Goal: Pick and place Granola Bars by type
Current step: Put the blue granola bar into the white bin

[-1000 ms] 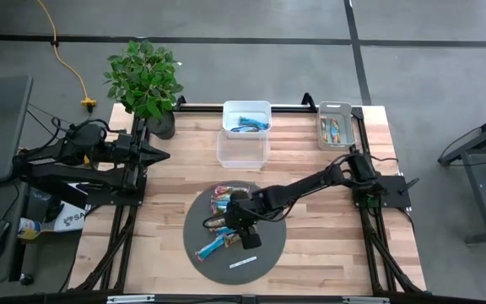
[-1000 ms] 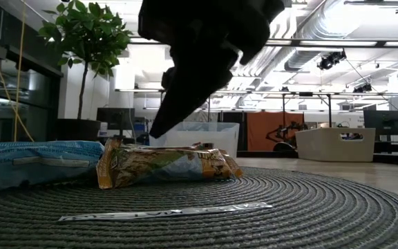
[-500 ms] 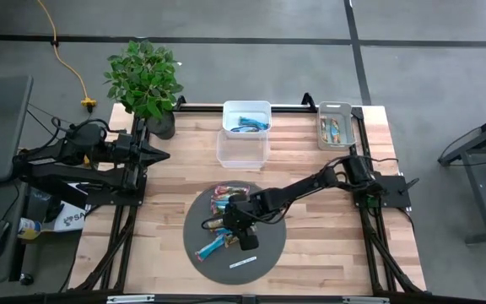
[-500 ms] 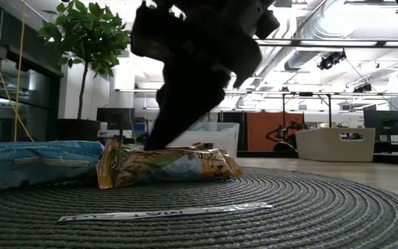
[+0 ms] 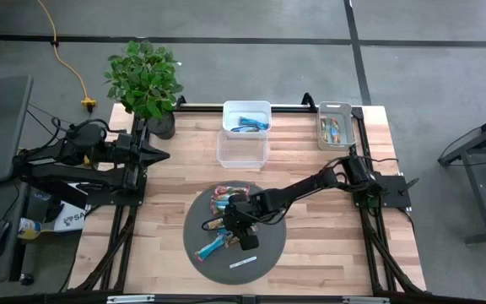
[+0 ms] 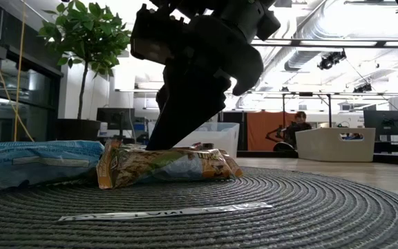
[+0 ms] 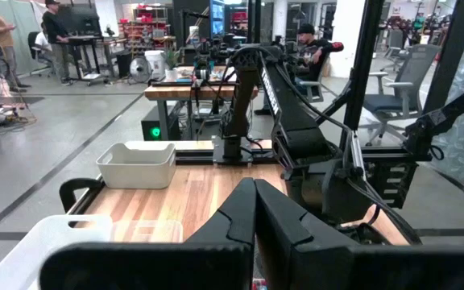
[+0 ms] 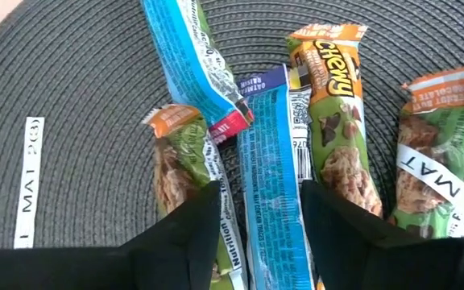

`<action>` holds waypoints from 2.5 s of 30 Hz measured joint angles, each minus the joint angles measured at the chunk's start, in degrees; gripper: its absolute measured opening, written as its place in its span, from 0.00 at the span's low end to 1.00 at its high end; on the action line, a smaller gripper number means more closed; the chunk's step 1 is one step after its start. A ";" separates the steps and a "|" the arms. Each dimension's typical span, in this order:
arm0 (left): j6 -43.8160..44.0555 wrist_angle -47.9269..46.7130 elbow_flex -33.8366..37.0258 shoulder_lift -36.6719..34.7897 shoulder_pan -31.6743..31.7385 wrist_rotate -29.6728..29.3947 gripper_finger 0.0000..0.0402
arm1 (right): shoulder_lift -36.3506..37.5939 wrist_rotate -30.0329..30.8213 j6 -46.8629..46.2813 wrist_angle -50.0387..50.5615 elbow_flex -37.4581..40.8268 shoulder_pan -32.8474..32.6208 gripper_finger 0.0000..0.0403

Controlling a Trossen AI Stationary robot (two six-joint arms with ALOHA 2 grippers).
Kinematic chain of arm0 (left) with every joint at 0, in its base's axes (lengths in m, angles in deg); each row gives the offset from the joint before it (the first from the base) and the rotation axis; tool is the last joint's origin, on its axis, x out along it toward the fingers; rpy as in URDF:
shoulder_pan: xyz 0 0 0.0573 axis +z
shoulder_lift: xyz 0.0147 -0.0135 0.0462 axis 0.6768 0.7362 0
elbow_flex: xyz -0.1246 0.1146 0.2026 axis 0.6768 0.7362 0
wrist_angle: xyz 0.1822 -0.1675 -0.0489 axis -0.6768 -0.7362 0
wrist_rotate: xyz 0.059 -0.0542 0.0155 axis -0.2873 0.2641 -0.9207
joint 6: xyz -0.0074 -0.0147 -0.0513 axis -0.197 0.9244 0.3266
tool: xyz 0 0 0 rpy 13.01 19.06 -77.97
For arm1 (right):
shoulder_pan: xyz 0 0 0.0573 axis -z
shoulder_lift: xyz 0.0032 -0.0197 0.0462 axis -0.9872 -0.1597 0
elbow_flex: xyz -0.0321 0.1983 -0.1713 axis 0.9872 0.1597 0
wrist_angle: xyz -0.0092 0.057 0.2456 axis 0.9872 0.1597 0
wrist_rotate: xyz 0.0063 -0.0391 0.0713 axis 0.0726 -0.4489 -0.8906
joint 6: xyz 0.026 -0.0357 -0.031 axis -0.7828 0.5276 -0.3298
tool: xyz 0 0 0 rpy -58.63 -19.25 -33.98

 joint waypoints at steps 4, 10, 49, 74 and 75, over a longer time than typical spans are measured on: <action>-0.02 0.02 0.00 0.00 0.00 -0.01 0.00 | -0.73 0.25 0.07 -0.28 0.00 0.00 0.39; -0.01 -0.01 0.00 0.00 0.00 0.00 0.00 | -1.25 0.78 0.04 -0.54 -0.02 0.04 0.37; 0.00 0.00 0.00 0.00 0.00 0.01 0.00 | -0.70 -3.26 -3.34 1.49 -4.12 -0.04 0.12; 0.00 0.02 0.00 0.00 0.00 -0.01 0.00 | -0.44 -10.03 0.01 18.10 -34.98 4.44 0.08; -0.01 0.00 0.00 0.00 0.00 0.00 0.00 | -0.44 -10.73 0.05 19.65 -36.34 4.73 0.08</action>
